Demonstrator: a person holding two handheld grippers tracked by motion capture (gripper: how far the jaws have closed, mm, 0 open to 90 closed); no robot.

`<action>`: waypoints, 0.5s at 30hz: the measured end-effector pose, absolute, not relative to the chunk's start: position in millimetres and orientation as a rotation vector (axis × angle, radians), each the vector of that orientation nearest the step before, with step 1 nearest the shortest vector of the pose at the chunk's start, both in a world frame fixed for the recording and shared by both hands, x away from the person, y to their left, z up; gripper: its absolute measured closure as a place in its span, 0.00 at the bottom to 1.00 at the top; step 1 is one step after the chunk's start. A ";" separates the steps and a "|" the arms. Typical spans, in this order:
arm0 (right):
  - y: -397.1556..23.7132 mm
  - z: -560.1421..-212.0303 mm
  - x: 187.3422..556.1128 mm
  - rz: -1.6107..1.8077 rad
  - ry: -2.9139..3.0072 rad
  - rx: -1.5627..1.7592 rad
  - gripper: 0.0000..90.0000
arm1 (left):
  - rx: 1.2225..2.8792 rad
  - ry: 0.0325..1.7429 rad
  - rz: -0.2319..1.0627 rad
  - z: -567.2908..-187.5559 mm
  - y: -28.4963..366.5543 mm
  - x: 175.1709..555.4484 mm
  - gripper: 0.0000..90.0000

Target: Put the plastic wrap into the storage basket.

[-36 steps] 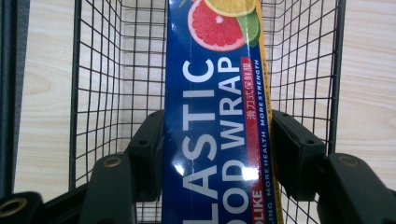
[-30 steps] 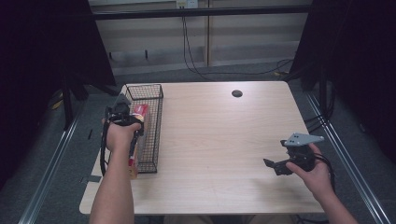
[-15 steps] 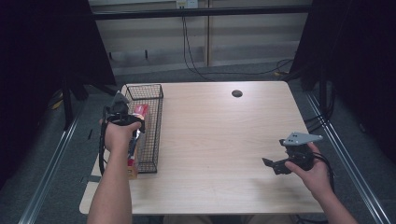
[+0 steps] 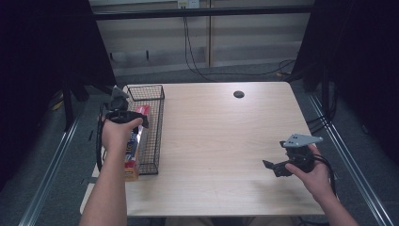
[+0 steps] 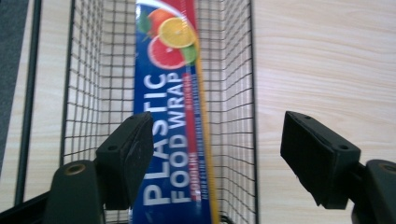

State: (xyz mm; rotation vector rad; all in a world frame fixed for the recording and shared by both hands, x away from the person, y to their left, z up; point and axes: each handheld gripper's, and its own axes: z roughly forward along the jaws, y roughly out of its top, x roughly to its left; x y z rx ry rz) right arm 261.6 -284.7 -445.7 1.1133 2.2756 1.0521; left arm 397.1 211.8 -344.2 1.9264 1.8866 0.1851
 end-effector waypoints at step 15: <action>-285.9 -444.6 260.5 1.063 2.271 1.110 0.02 | 1.928 1.772 0.125 -337.6 178.1 391.3 0.27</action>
